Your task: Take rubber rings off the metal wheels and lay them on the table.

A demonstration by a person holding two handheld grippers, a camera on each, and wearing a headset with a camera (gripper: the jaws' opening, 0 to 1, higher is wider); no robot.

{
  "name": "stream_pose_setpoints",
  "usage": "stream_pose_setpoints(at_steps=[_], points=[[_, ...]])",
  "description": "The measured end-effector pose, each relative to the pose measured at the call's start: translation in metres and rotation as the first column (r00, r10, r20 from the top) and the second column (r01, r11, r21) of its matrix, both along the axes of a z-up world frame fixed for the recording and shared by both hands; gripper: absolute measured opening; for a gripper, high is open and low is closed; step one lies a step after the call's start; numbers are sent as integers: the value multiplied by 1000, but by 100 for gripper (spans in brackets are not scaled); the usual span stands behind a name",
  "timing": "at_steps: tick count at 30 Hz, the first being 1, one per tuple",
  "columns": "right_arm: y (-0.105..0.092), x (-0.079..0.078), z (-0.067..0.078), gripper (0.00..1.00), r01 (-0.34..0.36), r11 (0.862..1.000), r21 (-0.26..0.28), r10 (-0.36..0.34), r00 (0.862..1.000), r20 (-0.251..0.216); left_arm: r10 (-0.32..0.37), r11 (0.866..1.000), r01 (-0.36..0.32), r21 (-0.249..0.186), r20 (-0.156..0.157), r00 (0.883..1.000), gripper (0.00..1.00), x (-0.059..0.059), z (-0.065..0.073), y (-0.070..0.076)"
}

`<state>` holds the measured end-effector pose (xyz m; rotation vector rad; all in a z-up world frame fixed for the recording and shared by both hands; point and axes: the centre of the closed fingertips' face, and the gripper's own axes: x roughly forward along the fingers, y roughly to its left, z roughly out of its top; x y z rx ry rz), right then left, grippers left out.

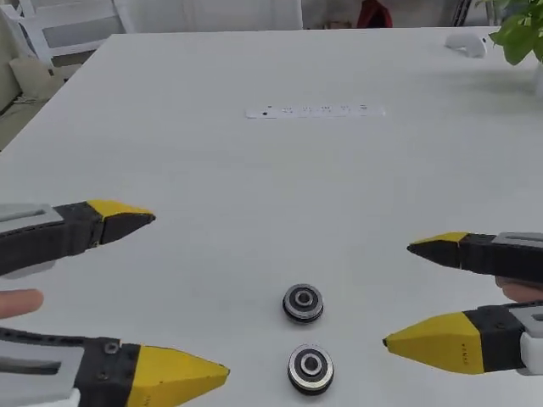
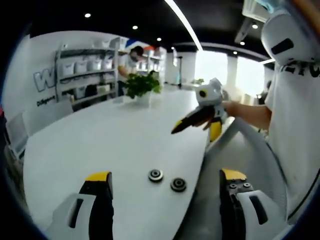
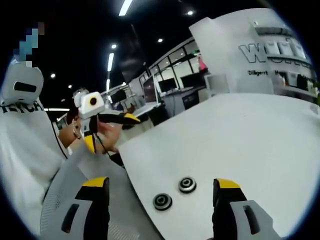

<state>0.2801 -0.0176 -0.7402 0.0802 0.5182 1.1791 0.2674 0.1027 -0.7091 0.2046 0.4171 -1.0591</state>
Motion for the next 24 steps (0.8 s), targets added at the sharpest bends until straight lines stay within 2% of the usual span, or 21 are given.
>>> stream_pose_setpoints(at_steps=[2,4,6,9,11,16,18,20,24], points=[[2,2,0,83,-8,1000,0,8,1000,6,-30,1000,30,-3,13,999,90,3,2,-9],[5,3,-1,82,-18,1000,-6,18,1000,12,-68,997,69,-23,21,997,88,5,3,-21],[7,4,-2,79,-23,1000,-8,23,1000,13,-88,996,88,-25,19,996,85,8,2,-28],[12,5,-4,75,-40,999,-2,40,999,21,-128,992,128,-11,44,991,83,15,0,-41],[13,3,-9,74,-65,998,-25,65,998,13,-159,987,158,7,58,986,83,17,-2,-48],[13,3,-12,70,-98,994,-45,99,995,29,-217,976,217,16,76,973,79,19,-6,-63],[14,2,-17,67,-119,991,-59,121,992,33,-238,971,238,14,78,968,77,19,-9,-68],[14,2,-26,66,-139,986,-96,142,989,33,-249,968,249,7,86,965,75,20,-12,-73],[16,-1,-46,60,-189,968,-164,194,981,15,-263,965,262,18,99,960,68,22,-23,-80]])
